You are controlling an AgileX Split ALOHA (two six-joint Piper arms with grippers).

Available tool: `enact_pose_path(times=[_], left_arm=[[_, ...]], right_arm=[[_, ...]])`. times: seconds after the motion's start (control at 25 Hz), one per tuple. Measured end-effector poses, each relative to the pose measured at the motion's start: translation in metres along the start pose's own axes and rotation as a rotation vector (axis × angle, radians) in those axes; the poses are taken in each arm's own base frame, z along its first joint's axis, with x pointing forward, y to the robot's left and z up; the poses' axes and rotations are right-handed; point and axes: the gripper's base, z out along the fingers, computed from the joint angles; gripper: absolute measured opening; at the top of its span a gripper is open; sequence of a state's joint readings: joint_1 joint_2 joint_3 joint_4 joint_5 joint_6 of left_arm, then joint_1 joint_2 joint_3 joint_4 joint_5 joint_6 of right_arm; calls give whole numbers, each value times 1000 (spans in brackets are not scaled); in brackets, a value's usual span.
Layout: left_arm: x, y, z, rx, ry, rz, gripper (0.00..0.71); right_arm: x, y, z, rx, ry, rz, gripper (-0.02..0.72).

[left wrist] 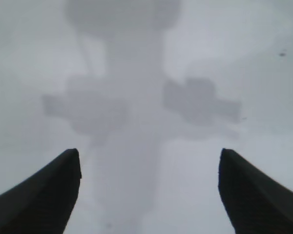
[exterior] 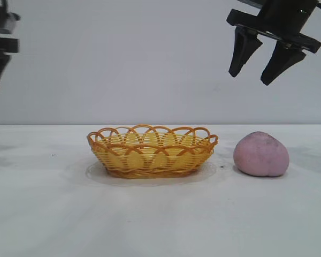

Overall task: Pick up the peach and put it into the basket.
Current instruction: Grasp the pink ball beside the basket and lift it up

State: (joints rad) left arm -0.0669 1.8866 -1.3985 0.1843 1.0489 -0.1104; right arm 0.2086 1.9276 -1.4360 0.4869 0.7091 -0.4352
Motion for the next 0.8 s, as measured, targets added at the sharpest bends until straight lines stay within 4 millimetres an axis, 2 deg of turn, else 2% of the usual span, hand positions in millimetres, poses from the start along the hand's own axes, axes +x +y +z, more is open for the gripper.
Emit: enact_pose_path(times=[0.08,0.28,0.44,0.56,0.8], left_arm=[[3,10,-6,-30,5,-15,557],[14,16,-35,-31,-8,5,557],[34,17,-64,13,-51,8,557],[59,18,-84,38,-89,-6,557],[129,18,-133,112,-227,-6,557]], right_arm=[[0,0,0,0,0,0,439],[1,0,0,-3,6,0,439],[1,0,0,-5,10,0,439],[1,1,0,-6,13,-4,439],[1,1,0,-6,13,-6,439]])
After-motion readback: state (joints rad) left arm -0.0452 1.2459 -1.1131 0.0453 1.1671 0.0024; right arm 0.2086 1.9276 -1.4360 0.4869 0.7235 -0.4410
